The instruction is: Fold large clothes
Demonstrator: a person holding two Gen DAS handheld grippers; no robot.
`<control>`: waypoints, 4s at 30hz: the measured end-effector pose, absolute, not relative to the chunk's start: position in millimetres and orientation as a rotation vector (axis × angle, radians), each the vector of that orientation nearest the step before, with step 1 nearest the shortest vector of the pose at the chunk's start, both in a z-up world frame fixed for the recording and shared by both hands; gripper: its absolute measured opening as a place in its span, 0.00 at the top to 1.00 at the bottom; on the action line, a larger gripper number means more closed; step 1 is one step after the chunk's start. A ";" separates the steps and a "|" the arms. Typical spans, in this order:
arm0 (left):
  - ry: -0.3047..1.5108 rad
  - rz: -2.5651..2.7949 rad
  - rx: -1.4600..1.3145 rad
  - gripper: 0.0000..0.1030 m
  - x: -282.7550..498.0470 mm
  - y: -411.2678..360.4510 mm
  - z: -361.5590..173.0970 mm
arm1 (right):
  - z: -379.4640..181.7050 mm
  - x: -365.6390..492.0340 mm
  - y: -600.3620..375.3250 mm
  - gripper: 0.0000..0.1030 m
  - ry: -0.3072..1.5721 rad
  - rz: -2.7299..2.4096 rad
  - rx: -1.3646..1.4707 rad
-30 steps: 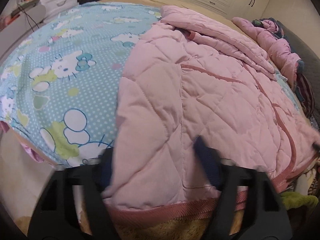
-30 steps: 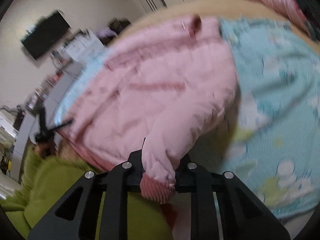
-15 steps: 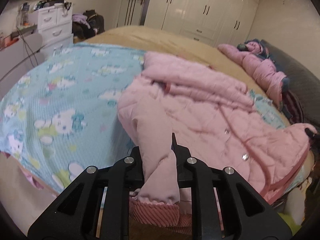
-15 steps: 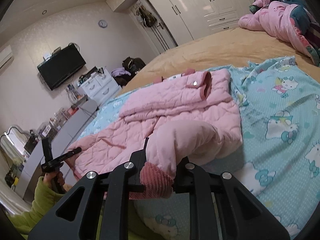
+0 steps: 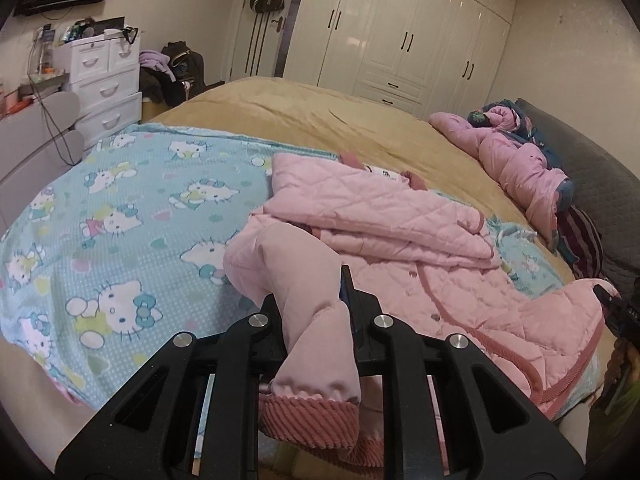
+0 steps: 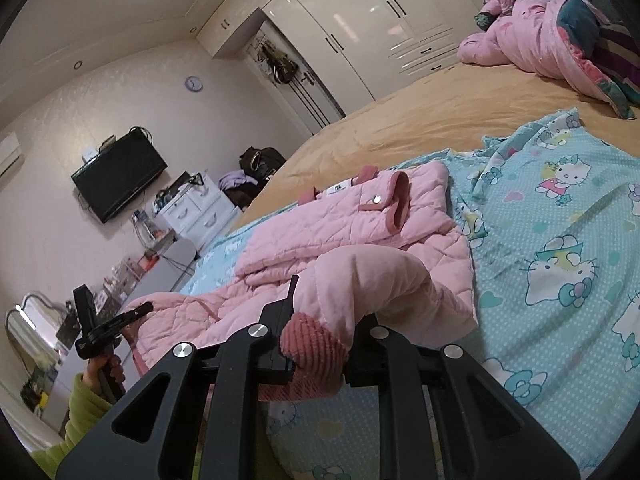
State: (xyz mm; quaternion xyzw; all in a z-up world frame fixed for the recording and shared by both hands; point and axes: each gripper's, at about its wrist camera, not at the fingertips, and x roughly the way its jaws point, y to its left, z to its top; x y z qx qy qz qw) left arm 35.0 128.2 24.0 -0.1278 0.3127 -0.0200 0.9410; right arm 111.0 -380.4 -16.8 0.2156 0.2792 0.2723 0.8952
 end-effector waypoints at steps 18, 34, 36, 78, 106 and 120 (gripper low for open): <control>0.596 -0.029 -0.224 0.90 80.5 125.1 53.6 | 3.8 168.8 -377.9 0.85 0.509 0.511 0.469; 0.584 -0.018 -0.196 0.90 141.9 127.5 61.5 | 10.6 241.7 -371.6 0.85 0.502 0.450 0.458; 0.586 -0.013 -0.199 0.90 150.9 128.9 59.7 | 10.6 251.5 -370.1 0.85 0.506 0.438 0.456; 0.595 0.065 -0.388 0.85 281.8 163.1 -17.7 | -52.0 426.0 -325.3 0.84 0.671 0.202 0.433; 0.605 0.017 -0.376 0.84 289.6 168.5 -25.1 | -38.4 356.8 -270.8 0.10 0.603 0.354 0.251; 0.522 -0.013 -0.369 0.54 275.4 163.4 -2.3 | -82.5 356.9 -233.2 0.10 0.736 0.371 0.184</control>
